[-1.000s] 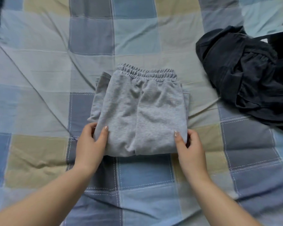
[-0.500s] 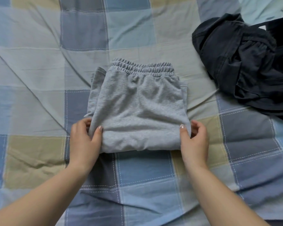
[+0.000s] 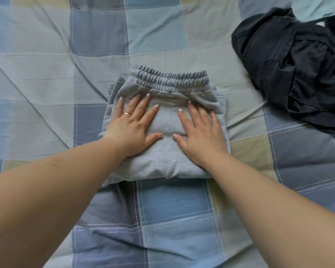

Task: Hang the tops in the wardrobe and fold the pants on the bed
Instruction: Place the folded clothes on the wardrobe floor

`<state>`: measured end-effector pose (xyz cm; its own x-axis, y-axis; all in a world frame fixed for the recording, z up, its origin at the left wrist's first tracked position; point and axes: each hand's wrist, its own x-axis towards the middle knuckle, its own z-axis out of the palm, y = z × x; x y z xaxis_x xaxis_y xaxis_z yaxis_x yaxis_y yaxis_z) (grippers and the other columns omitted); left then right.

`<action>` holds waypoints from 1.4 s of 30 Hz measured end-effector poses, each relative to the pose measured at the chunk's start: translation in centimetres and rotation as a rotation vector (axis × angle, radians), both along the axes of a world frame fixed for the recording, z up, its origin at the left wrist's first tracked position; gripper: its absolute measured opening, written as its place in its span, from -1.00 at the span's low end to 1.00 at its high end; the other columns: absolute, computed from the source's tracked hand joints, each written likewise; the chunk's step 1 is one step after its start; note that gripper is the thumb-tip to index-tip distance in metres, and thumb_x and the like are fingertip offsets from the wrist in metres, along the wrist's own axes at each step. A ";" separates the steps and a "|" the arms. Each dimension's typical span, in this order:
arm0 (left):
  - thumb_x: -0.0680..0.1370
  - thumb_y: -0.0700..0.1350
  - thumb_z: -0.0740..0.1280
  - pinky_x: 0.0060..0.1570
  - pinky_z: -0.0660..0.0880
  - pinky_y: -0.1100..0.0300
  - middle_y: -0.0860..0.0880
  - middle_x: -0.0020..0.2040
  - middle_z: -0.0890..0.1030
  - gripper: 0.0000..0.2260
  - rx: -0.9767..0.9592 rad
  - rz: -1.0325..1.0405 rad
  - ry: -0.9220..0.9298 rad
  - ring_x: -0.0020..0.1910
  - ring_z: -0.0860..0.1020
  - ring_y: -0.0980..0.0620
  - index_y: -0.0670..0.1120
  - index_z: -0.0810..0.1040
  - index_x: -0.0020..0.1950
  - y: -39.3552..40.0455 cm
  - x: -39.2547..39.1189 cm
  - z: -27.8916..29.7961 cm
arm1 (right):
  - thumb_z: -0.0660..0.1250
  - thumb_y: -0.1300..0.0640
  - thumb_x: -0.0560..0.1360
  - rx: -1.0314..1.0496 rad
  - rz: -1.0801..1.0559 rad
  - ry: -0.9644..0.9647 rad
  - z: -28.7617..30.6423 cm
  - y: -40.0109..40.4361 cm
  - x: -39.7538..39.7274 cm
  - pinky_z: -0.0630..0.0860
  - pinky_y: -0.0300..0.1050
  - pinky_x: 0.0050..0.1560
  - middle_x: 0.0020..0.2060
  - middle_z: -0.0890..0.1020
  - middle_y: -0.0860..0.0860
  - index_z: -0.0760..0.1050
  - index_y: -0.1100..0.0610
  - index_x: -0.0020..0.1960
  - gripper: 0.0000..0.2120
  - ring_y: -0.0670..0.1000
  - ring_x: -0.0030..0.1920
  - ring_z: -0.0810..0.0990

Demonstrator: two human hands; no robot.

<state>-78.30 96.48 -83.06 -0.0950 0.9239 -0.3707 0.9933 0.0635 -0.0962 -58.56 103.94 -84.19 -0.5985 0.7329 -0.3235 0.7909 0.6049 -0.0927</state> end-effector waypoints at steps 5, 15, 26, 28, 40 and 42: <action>0.39 0.47 -0.24 0.48 -0.12 -0.18 -0.05 0.58 -0.20 -0.22 -0.041 0.264 -0.057 0.54 -0.19 -0.14 0.16 -0.18 0.55 -4.0 -2.5 1.5 | -0.07 -0.42 0.45 -0.059 -0.215 -0.015 1.2 0.3 4.5 -0.10 0.16 0.49 0.54 -0.21 0.04 -0.24 -0.10 0.53 -0.22 0.08 0.53 -0.21; 0.38 0.39 0.25 0.27 0.40 -0.10 -0.01 0.58 -0.12 -0.14 0.077 0.109 -0.378 0.39 0.28 -0.28 0.14 -0.04 0.56 -3.0 0.7 2.2 | 0.33 -0.29 0.40 -0.205 -0.104 0.201 3.2 -1.1 1.4 0.38 0.02 0.26 0.52 -0.25 -0.03 -0.07 -0.17 0.53 -0.14 0.19 0.41 0.28; 0.42 -0.31 0.35 0.06 0.39 0.15 -0.03 0.23 0.46 -0.69 0.139 0.145 -0.588 0.15 0.46 -0.13 -0.09 0.59 0.15 -7.4 4.4 6.1 | 0.31 0.15 0.51 -0.316 -0.215 0.219 5.7 -8.3 3.5 0.42 -0.03 0.22 0.45 0.18 0.03 0.30 0.04 0.42 -0.50 0.17 0.28 0.43; 0.43 -0.30 0.36 0.03 0.44 0.13 -0.03 0.19 0.49 -0.72 0.081 0.058 -0.610 0.13 0.48 -0.11 -0.11 0.60 0.11 -9.8 4.8 7.8 | 0.34 0.17 0.50 -0.366 -0.292 0.257 7.2 -11.6 4.8 0.38 -0.10 0.26 0.44 0.22 0.01 0.35 0.03 0.40 -0.52 0.13 0.30 0.41; 0.43 -0.25 0.45 -0.02 0.53 0.12 -0.03 0.12 0.54 -0.81 0.132 -0.392 -0.795 0.03 0.56 -0.09 -0.11 0.62 0.03 -21.3 7.4 24.5 | 0.36 0.22 0.49 -0.225 -0.677 0.401 25.9 -31.1 10.5 0.42 -0.10 0.19 0.38 0.33 0.01 0.46 0.07 0.34 -0.57 0.02 0.27 0.44; 0.43 -0.25 0.46 -0.05 0.55 0.06 -0.05 0.13 0.54 -0.82 0.143 -0.492 -0.812 0.03 0.56 -0.10 -0.12 0.62 0.02 -23.1 7.8 28.0 | 0.37 0.24 0.48 -0.178 -0.750 0.437 29.9 -34.6 10.8 0.41 -0.11 0.20 0.36 0.35 0.03 0.47 0.08 0.33 -0.58 0.03 0.27 0.45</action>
